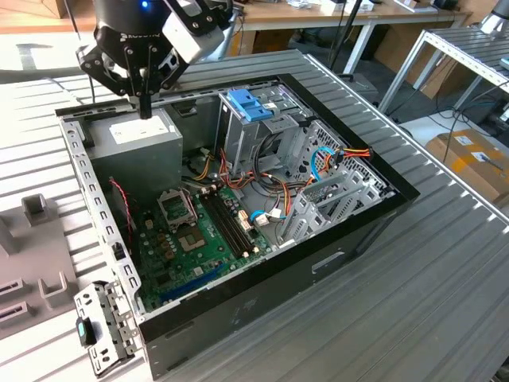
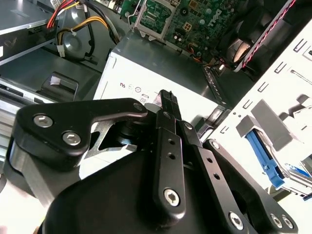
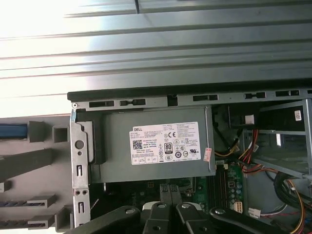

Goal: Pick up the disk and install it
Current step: 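Reach for the disk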

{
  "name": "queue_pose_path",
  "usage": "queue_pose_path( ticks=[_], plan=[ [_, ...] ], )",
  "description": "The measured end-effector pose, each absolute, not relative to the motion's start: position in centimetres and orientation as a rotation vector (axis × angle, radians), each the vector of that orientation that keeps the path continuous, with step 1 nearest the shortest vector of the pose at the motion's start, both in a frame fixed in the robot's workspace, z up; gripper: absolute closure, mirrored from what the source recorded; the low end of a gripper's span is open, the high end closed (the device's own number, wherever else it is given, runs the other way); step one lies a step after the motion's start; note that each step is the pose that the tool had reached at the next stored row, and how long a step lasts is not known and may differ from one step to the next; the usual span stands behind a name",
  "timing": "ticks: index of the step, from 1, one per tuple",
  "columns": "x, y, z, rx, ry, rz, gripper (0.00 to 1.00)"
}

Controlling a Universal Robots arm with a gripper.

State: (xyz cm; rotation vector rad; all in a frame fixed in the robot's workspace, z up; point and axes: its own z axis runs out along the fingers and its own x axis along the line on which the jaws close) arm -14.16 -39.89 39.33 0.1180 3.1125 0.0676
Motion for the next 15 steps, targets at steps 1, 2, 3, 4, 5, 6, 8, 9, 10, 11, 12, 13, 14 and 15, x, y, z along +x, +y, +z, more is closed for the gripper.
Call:
queue_pose_path(
  ticks=[1,2,3,4,5,6,8,9,10,11,12,13,14,15],
  plan=[
    [-14.19,-39.89,39.33,0.118,3.113,0.068,0.89],
    [-14.24,-39.89,39.33,0.118,3.113,0.068,0.89],
    [-14.31,-39.89,39.33,0.118,3.112,0.068,0.89],
    [-14.34,-39.89,39.33,0.118,3.113,0.068,0.89],
    [-14.36,-39.89,39.33,0.118,3.113,0.068,0.89],
    [-14.4,-39.89,39.33,0.118,3.112,0.068,0.89],
    [-14.48,-39.89,39.33,0.118,3.113,0.068,0.89],
    [-14.52,-39.89,39.33,0.118,3.112,0.068,0.89],
    [-14.59,-39.89,39.33,0.118,3.112,0.068,0.89],
    [-14.66,-39.89,39.33,0.118,3.113,0.068,0.89],
    [-14.73,-39.89,39.33,0.118,3.112,0.068,0.89],
    [-14.76,-39.89,39.33,0.118,3.113,0.068,0.89],
    [-14.79,-39.89,39.33,0.118,3.113,0.068,0.89],
    [-14.84,-39.89,39.33,0.118,3.112,0.068,0.89]
  ],
)
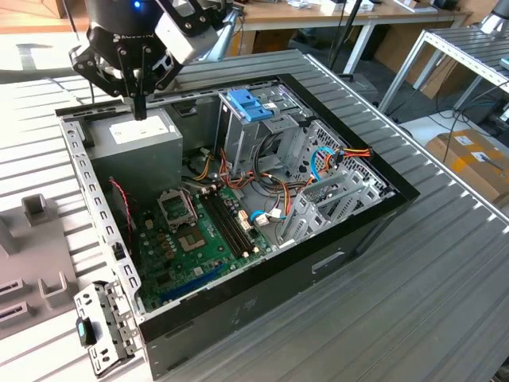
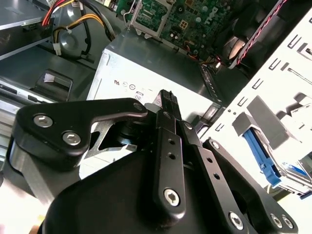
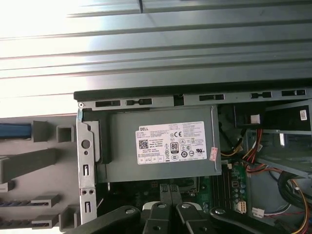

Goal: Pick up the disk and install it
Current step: 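Reach for the disk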

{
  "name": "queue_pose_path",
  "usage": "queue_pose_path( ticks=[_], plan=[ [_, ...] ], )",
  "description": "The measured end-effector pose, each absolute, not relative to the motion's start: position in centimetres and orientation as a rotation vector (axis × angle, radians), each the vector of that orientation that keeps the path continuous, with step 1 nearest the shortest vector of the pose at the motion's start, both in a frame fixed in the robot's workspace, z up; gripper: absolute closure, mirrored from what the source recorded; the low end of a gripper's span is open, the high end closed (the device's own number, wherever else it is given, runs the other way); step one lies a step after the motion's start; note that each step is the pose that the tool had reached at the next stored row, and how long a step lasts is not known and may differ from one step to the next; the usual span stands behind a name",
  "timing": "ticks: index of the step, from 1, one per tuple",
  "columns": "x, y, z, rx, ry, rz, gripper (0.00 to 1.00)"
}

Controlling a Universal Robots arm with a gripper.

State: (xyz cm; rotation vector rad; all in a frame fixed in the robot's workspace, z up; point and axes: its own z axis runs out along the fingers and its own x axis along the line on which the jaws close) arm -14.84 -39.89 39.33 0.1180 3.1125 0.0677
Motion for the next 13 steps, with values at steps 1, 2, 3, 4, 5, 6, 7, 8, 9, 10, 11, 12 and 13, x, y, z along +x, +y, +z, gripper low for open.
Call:
queue_pose_path(
  ticks=[1,2,3,4,5,6,7,8,9,10,11,12,13],
  plan=[
    [-14.87,-39.89,39.33,0.118,3.113,0.068,0.89],
    [-14.92,-39.89,39.33,0.118,3.113,0.068,0.89],
    [-14.95,-39.89,39.33,0.118,3.113,0.068,0.89],
    [-14.99,-39.89,39.33,0.118,3.112,0.068,0.89],
    [-15.03,-39.89,39.33,0.118,3.112,0.068,0.89],
    [-15.05,-39.89,39.33,0.118,3.112,0.068,0.89],
    [-15.08,-39.89,39.33,0.118,3.113,0.068,0.89],
    [-15.1,-39.89,39.33,0.118,3.112,0.068,0.89],
    [-15.14,-39.89,39.33,0.118,3.112,0.068,0.89],
    [-15.15,-39.89,39.33,0.118,3.112,0.068,0.89],
    [-15.19,-39.89,39.33,0.118,3.112,0.068,0.89],
    [-15.21,-39.89,39.33,0.118,3.112,0.068,0.89],
    [-15.25,-39.89,39.33,0.118,3.112,0.068,0.89]
  ],
)
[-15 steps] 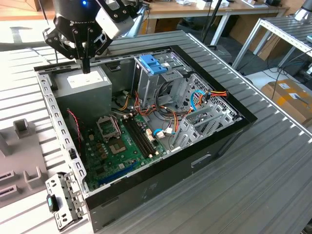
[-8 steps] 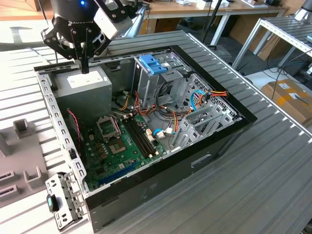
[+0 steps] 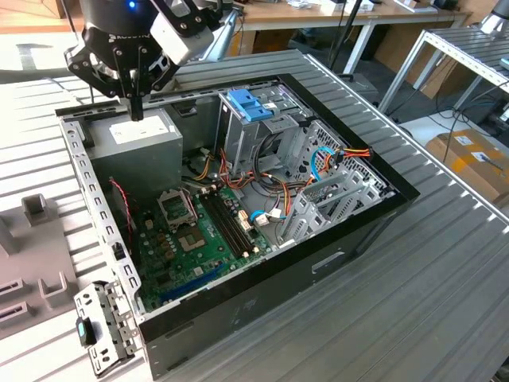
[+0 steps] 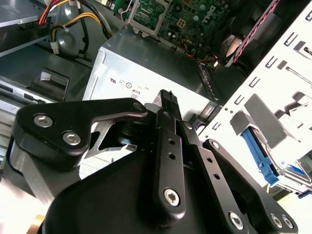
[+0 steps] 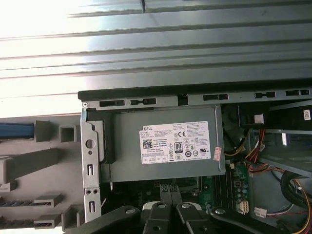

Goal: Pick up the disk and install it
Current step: 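Reach for the disk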

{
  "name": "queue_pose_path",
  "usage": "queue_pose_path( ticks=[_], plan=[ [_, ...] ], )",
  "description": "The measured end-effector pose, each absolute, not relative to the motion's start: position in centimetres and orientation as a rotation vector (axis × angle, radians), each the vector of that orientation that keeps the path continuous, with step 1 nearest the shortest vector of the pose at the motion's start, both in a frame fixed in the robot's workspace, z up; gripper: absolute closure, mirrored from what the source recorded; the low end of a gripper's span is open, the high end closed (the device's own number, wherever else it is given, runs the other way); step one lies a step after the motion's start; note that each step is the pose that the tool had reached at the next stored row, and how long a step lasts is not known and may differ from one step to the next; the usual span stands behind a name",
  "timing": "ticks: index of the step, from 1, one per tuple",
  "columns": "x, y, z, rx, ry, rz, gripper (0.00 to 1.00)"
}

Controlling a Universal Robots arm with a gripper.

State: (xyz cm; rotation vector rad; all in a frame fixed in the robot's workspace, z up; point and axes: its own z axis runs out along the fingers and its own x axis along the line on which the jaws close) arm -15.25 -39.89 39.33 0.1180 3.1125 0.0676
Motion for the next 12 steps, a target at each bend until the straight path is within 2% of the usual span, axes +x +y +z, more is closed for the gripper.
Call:
queue_pose_path(
  ticks=[12],
  plan=[
    [-15.83,-39.89,39.33,0.118,3.113,0.068,0.89]
  ],
)
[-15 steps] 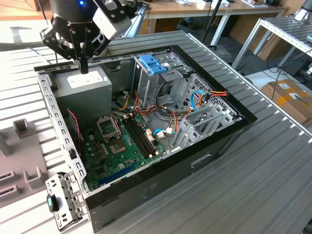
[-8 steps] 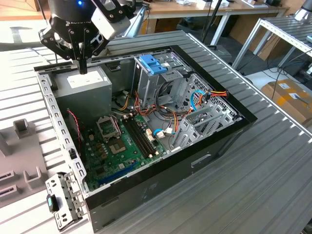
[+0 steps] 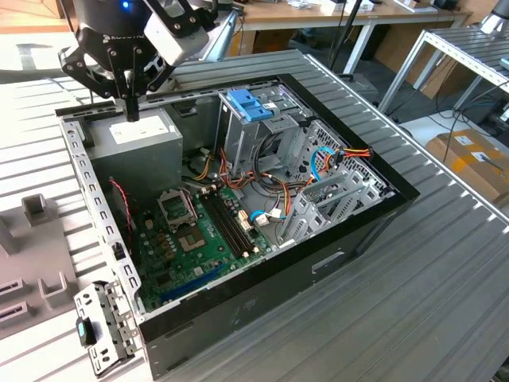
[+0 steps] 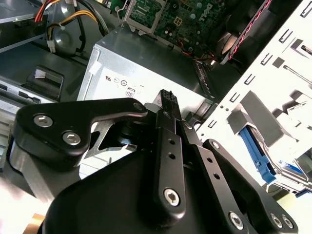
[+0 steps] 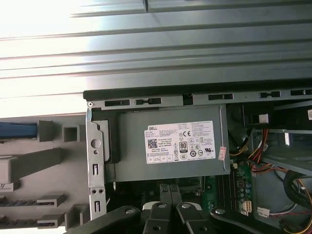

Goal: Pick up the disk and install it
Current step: 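Reach for the disk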

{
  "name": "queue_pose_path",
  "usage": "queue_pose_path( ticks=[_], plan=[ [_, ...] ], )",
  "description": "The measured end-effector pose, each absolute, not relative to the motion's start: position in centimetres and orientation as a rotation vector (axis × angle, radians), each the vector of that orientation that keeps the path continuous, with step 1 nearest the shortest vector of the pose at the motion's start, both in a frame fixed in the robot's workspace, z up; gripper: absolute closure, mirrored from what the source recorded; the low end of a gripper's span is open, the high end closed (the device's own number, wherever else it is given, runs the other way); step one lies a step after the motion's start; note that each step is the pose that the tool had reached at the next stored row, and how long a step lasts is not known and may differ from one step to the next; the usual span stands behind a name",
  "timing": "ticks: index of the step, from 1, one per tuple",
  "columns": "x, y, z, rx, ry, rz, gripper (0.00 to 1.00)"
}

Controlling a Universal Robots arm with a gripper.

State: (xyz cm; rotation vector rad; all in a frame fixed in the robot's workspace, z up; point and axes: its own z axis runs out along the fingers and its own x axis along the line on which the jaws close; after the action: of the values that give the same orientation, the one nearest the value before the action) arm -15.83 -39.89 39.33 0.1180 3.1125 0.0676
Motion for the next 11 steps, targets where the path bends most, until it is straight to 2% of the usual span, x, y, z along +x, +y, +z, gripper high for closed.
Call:
queue_pose_path(
  ticks=[11],
  plan=[
    [-16.4,-39.89,39.33,0.118,3.113,0.068,0.89]
  ],
)
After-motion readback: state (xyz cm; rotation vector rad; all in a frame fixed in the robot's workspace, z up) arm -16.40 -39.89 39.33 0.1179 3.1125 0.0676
